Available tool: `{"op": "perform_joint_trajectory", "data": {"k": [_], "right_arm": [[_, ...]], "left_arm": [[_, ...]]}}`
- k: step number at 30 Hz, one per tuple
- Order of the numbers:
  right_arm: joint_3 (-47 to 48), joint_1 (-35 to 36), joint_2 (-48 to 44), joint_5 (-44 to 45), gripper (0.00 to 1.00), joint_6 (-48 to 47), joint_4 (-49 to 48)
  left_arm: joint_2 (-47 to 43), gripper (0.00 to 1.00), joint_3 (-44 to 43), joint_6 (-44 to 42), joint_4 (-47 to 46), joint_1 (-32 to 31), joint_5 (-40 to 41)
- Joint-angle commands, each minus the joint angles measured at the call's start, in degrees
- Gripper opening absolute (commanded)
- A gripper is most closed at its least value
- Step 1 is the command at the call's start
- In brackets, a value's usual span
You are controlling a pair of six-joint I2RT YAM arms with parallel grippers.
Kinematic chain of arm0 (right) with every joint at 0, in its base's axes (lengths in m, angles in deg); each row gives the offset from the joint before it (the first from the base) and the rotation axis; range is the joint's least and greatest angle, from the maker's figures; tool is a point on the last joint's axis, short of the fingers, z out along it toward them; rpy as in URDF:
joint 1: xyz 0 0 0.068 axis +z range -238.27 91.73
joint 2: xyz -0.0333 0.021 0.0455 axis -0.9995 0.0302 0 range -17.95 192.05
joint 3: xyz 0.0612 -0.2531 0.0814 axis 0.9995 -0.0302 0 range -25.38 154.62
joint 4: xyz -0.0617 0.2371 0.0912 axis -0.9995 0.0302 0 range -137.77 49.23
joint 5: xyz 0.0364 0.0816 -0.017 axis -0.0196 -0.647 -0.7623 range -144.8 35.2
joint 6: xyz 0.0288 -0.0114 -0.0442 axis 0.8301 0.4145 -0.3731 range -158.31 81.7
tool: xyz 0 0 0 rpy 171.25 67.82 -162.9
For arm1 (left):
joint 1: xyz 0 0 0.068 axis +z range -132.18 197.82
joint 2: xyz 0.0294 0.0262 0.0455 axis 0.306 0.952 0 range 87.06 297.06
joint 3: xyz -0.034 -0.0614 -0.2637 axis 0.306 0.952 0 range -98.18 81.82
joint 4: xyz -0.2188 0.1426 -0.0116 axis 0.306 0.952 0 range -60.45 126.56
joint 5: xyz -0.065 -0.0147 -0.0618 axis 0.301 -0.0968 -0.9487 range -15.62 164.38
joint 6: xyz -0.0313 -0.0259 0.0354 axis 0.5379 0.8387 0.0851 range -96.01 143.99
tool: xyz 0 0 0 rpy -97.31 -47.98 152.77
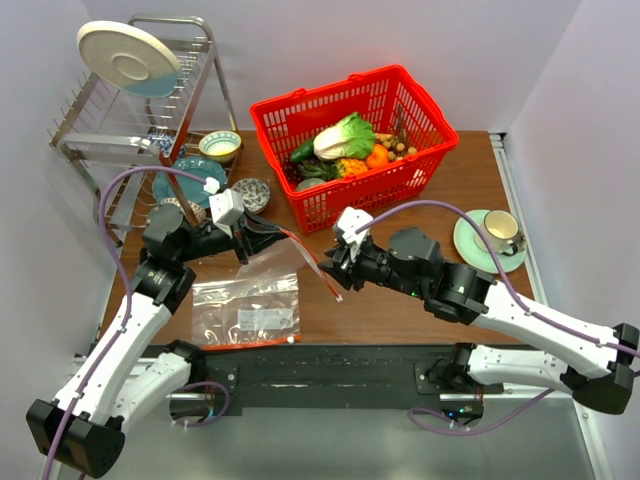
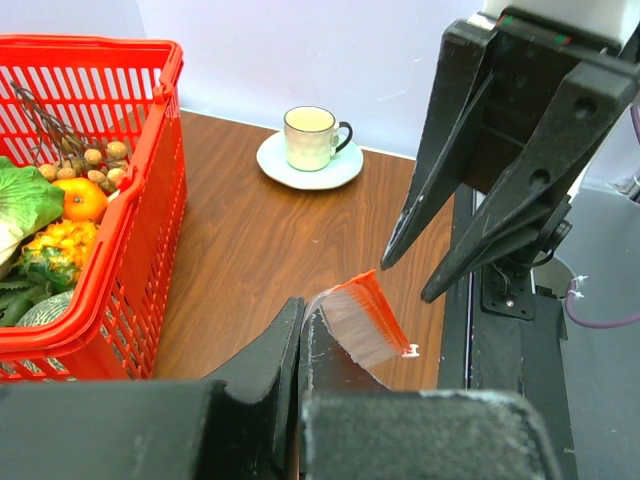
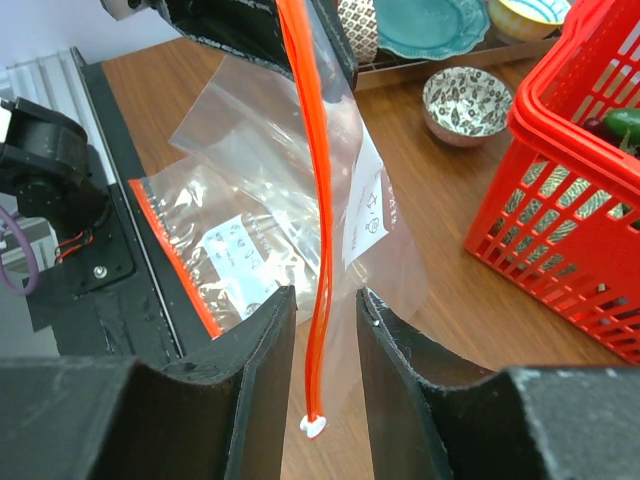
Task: Place the food in the zip-top bag and seal the zipper
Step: Open the zipper of the food storage bag.
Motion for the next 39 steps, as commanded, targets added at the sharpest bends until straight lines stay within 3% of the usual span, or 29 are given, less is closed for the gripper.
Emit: {"op": "perform_joint_trajectory", "data": {"k": [1,11,23,25,28,39], "right_arm": [[0.1,0.2,1.4,-1.3,0.35,0.7,-1.4],[1.1,0.1,4.6,0.2,0.34,0.7,-1.1],[-0.3,0.2,2.2,-0.3,0.35,0.7,-0.9],[-0.5,0.1,1.9,-0.7,0.39,0.6,-0.9],[-0.6,0.2,1.6,-0.7,0.52,0.6,-0.9],[-0.5,0.0,1.8,2.4,0.44,0.7,-0.6]], "left_arm": [[-0.4,0.00,-0.1,0.5,-2.0,0.4,-1.2],[-1.3,0.00,0.1,0.5,-2.2,0.4,-1.2],[-1.0,0.00,0.1,0.5,-2.2,0.4,-1.2],[-0.9,0.00,0.2,0.5,-2.2,0.4,-1.2],[-0.8,0.00,0.0,0.6,-2.2,0.3,-1.3],[-0.9,0.00,0.1,0.5,-2.2,0.4,-1.4]]}}
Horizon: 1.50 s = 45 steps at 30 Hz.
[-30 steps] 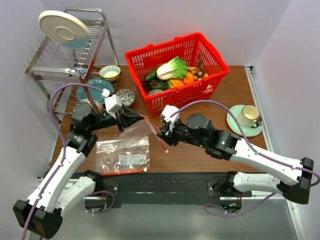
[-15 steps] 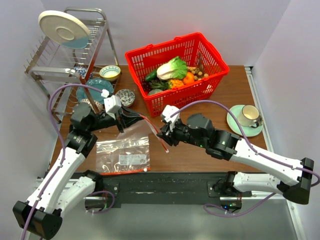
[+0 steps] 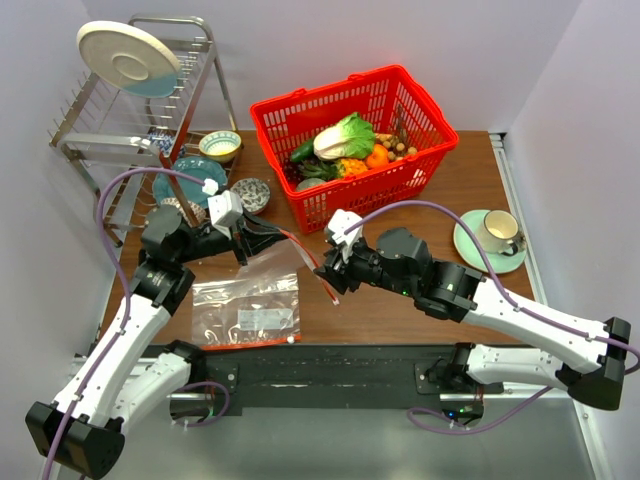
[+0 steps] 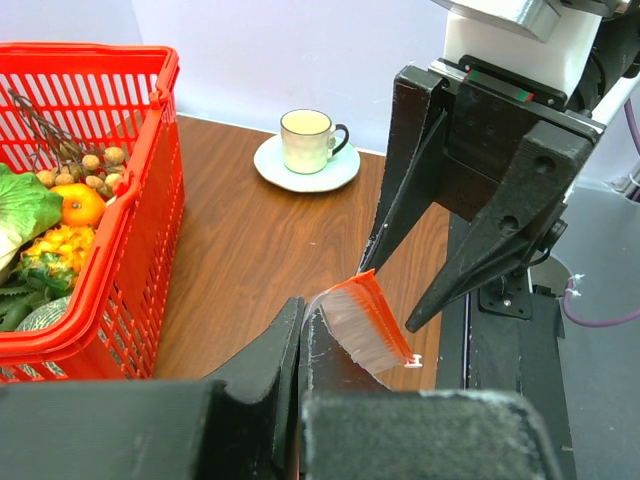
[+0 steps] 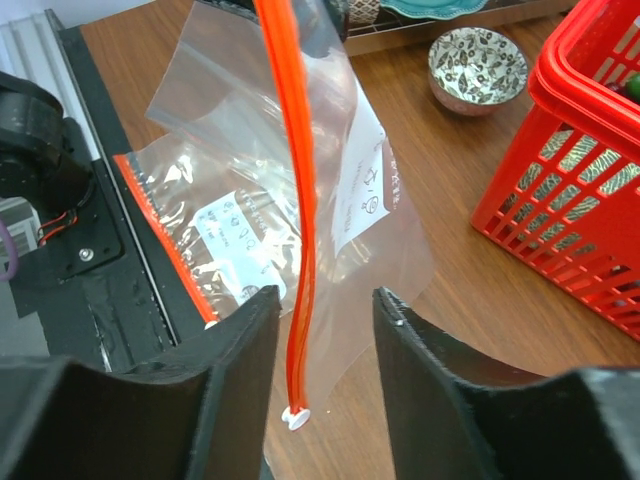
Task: Place the food in the zip-top bag and seal the zipper
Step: Open the zipper of the food storage bag.
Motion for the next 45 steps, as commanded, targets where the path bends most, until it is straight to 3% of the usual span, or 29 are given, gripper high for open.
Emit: {"op": "perform_joint_trajectory", "data": {"k": [1,9,28,41,45], "right_arm": [[0.0,-0.1,-1.1,2.1,0.43,0.3,-1.2],[-0.3,-0.5,-0.3,2.2,0.37,0.3,-1.5],[0.7,-0.5,3.9,3.1,0.37,2.6,-2.8],[-2.0,-0.5,-2.1,3.9,0.43,2.2,-1.2],[-2.9,-0.5,-5.8,-1.2,0.41,1.8,-0.2]], "left_arm": [[-0.3,0.00,0.1,0.5,-2.2,0.4,-0.9],[-0.3,0.00,0.1,0.6,-2.2,0.4,-0.8],[0.0,0.00,0.0,0.8,-2.2,0.4,-0.8],[0.0,0.00,0.1,0.7,-2.1,0.4,-1.4],[-0.1,0.00,0.1,1.0,-3.1,0.4,-3.2]]}}
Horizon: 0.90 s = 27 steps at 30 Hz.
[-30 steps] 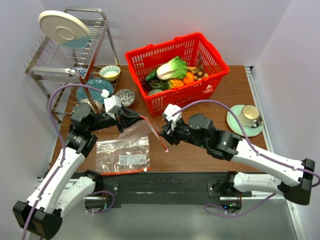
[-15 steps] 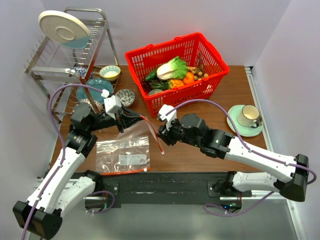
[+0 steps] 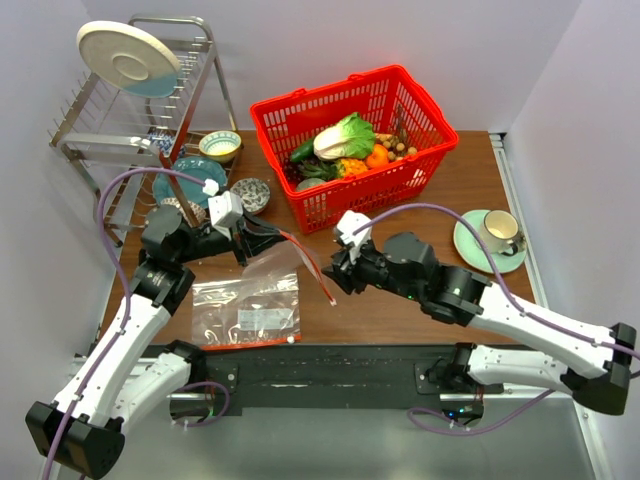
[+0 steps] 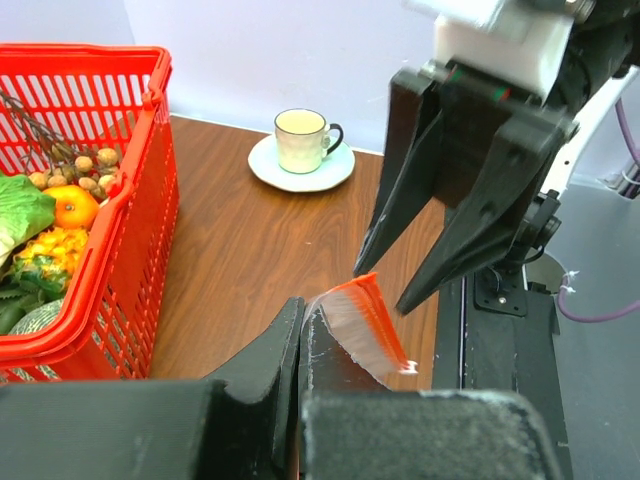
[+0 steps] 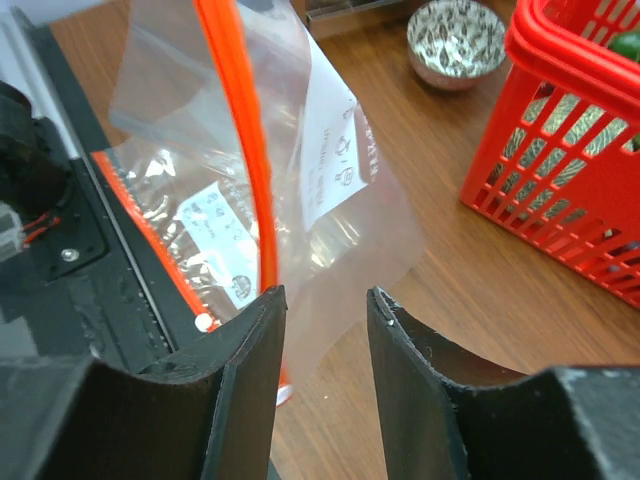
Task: Place the food in the zip-top bag and seal the zipper
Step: Open the zipper of the food storage bag.
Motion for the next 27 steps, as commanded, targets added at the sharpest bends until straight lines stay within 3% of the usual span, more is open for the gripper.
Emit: {"op": "perform_joint_trajectory", "data": {"k": [1,12,20,27], "right_arm": [[-0.6,-0.3,-4.8,-4.5,0.41,-0.3,-0.2],[-3.4,-0.3,-7.7,-15.0,0.52,1.5,-1.2],[-3.5,-0.3,-5.7,-18.2,0.52,3.2,-4.4],[-1.7,-0.3,-3.4,-15.4,0.44,2.8,-3.7]], "left_arm": [[-0.1,0.00,0.1,1.3,-3.5,0.4,-3.6],[-1.0,0.00,1.3,4.3,-8.5,0.4,-9.9],[-1.1,0.00,1.5,4.9,-9.1,0.4,-10.2],[-1.2,0.00,1.5,4.9,-9.3,0.4,-10.4]]}}
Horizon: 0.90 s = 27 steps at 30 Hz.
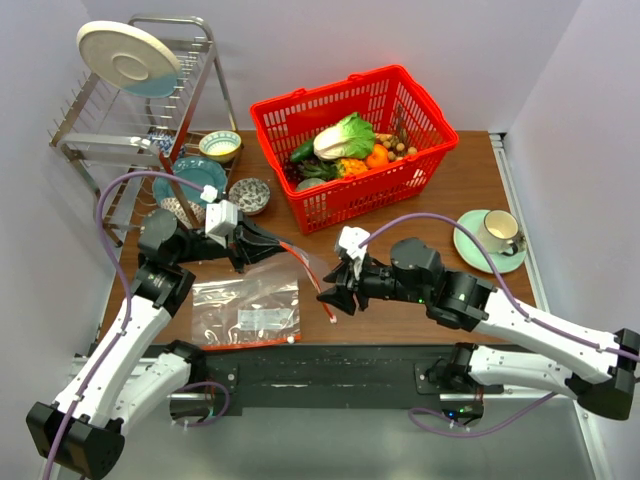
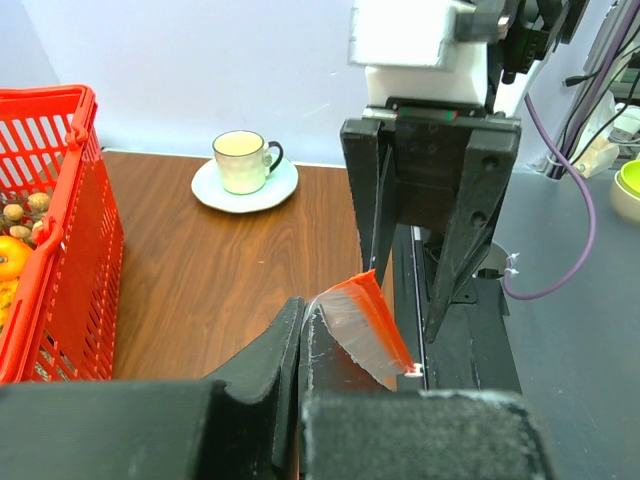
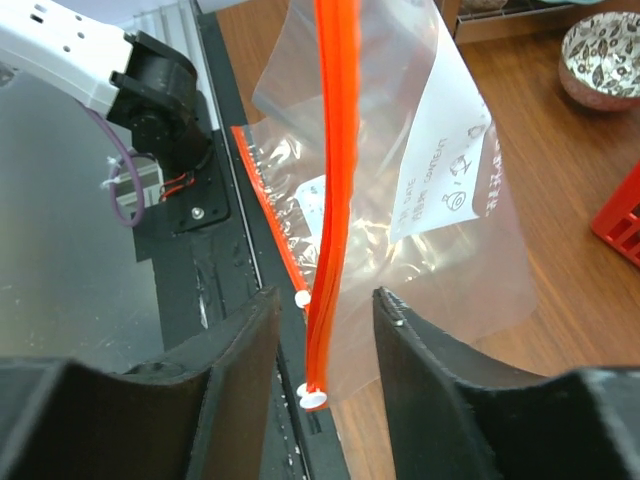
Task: Place the food in the zip-top bag and seal the zipper
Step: Open the zipper of the food storage bag.
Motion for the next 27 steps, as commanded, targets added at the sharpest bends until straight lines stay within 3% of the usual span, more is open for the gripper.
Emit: {"op": "perform_joint_trajectory", "data": {"k": [1,11,14,19,27], "right_arm": [[2.0,0.0,1.0,1.4,0.44,0.4,-2.0],[2.6,0.0,1.6,5.4,0.35,0.4,-1.6],[2.7,0.1,1.7,4.8,0.37,0.3,-1.6],[2.4,0.0,1.2,2.6,0.49,-0.3,-2.2],[2.2,0.0,0.4,2.3,0.50,-0.3,-3.0]], "left_arm": [[-0.9,0.00,0.2,0.9,-2.5,0.4,-1.3],[-0.8,0.00,0.2,1.0,-2.5,0.4,-1.3],[-0.9,0.00,0.2,1.0,-2.5,0.4,-1.2],[-0.6,0.00,0.2,1.0,-2.3,0.4,-0.8],[-0.7,0.00,0.2,1.0,-2.3,0.4,-0.7]]}}
